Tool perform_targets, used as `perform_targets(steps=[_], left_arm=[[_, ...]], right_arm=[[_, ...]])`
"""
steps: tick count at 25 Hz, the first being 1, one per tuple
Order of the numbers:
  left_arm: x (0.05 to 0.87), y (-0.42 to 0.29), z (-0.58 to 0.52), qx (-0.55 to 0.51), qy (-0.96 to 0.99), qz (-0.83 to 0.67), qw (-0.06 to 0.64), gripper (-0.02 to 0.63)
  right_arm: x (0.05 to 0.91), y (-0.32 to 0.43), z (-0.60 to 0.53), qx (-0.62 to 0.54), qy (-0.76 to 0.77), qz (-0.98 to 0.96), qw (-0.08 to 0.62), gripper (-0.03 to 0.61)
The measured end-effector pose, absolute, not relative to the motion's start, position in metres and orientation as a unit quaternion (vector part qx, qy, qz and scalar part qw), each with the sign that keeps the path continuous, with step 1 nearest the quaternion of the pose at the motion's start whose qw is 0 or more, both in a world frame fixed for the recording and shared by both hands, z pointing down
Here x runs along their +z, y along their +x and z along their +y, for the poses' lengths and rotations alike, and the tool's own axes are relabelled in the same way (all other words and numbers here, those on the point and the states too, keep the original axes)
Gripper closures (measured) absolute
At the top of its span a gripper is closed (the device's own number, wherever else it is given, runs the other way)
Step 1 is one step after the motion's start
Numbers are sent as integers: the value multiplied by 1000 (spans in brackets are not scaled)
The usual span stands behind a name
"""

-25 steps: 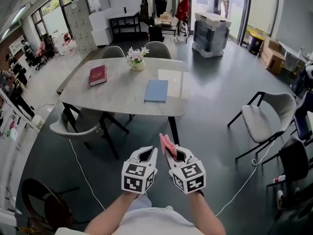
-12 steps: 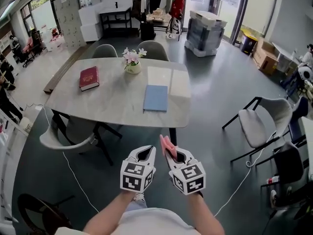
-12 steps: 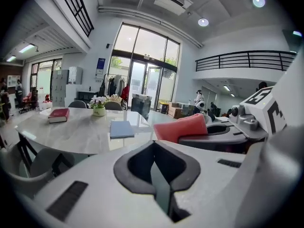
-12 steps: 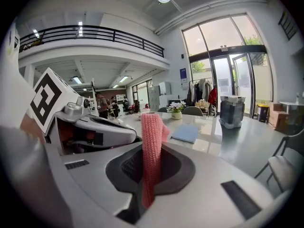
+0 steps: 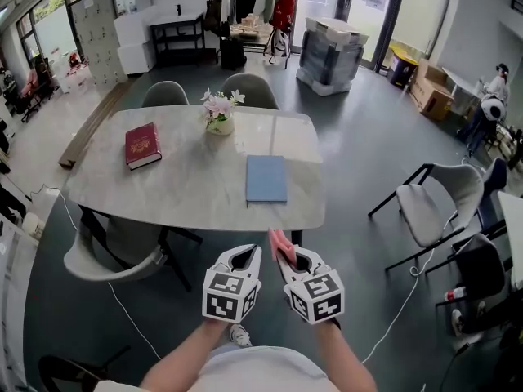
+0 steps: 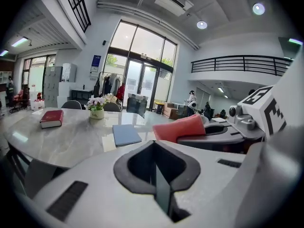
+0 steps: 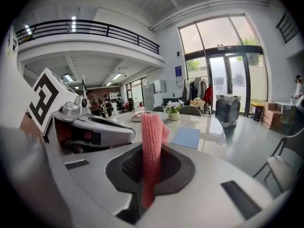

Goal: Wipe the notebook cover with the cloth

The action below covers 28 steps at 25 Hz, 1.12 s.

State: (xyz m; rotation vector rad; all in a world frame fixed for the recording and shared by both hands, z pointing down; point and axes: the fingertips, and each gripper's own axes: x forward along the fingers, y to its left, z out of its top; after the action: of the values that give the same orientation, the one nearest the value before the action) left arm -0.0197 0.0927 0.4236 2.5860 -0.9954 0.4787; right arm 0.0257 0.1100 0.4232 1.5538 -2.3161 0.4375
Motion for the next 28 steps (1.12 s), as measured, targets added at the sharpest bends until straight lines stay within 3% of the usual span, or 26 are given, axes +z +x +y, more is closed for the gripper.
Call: perform_targets(steps=[14,28], left_arm=[[424,-54,44,166,920,-319,154,607],[433,-33,16,179,925,-306,137,607]], right_arm=[[426,-6,63,153,568,-791,169,563],[440,10,32,151,570,-792,156,563]])
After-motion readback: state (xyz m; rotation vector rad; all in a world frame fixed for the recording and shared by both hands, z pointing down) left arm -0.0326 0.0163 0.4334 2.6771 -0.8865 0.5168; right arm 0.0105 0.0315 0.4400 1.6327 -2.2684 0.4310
